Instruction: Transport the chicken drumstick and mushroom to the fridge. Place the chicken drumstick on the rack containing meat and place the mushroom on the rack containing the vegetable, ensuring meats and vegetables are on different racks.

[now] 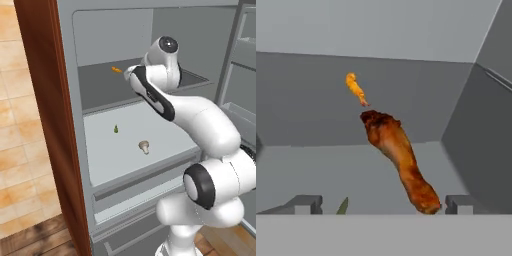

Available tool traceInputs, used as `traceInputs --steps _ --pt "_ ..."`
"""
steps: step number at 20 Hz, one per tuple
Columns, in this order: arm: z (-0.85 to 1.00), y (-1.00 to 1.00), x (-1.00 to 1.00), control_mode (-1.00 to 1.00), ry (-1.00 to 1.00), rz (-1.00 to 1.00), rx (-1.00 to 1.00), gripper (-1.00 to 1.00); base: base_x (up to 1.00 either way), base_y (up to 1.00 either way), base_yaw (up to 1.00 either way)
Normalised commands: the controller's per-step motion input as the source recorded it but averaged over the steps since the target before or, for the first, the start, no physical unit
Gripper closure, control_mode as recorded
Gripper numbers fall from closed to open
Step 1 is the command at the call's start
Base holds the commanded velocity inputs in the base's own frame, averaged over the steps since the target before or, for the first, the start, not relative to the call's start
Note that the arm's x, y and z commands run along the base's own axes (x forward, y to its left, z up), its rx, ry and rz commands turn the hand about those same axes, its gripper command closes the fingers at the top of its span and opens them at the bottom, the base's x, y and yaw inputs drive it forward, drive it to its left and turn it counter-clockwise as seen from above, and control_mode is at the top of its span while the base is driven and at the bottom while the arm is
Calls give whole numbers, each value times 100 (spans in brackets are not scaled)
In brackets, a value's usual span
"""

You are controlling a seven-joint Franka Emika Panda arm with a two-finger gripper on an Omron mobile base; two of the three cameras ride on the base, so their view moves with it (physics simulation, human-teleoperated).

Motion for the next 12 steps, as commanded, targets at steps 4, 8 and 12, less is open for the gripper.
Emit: traceInputs --steps 4,8,12 --pt "0 -1 -100 -100 -27 -3 -11 -100 0 0 0" --pt "1 -19 -100 -100 -21 0 -1 -100 0 0 0" --pt "32 -14 -100 -100 -3 0 1 -100 0 0 0"
